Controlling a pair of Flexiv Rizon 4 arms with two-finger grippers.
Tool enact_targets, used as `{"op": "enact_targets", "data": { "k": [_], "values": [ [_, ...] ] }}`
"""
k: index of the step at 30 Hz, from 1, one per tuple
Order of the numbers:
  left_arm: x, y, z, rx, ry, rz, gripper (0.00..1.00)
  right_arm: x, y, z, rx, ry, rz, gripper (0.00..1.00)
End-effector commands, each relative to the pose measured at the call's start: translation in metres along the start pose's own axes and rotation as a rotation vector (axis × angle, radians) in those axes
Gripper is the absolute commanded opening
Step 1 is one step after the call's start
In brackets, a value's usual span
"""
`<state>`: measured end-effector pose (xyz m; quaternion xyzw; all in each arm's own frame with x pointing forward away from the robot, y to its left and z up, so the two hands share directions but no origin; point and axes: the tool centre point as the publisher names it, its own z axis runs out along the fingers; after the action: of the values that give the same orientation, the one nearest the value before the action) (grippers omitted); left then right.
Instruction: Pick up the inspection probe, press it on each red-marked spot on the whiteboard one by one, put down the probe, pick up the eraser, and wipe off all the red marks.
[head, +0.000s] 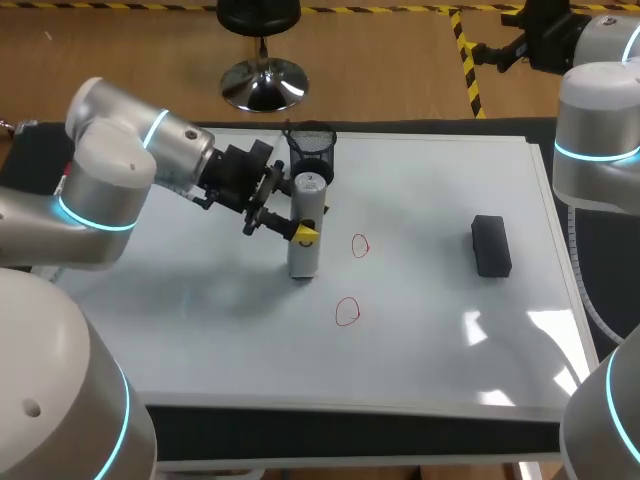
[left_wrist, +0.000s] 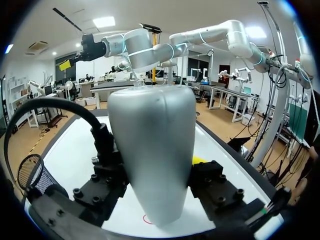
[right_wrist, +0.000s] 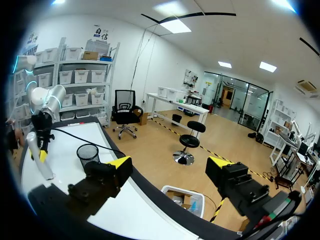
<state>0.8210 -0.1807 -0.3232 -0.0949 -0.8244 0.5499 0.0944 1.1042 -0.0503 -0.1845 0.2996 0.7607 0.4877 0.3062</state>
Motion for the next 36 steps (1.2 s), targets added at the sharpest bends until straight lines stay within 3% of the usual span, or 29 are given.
{"op": "enact_targets", "data": {
  "k": [1,17,36],
  "values": [
    [-0.001,0.007,0.004,-0.004,-0.002,-0.001,0.00,0.000,0.000,0.000,0.000,0.000,0.000,1.00],
    [0.007,0.026,0.013,-0.024,0.012,-0.008,0.00,0.000,0.000,0.000,0.000,0.000,0.000,1.00],
    [0.020,0.038,0.006,-0.043,-0.029,-0.037,0.00,0.000,0.000,0.000,0.000,0.000,0.000,1.00]
  ]
}}
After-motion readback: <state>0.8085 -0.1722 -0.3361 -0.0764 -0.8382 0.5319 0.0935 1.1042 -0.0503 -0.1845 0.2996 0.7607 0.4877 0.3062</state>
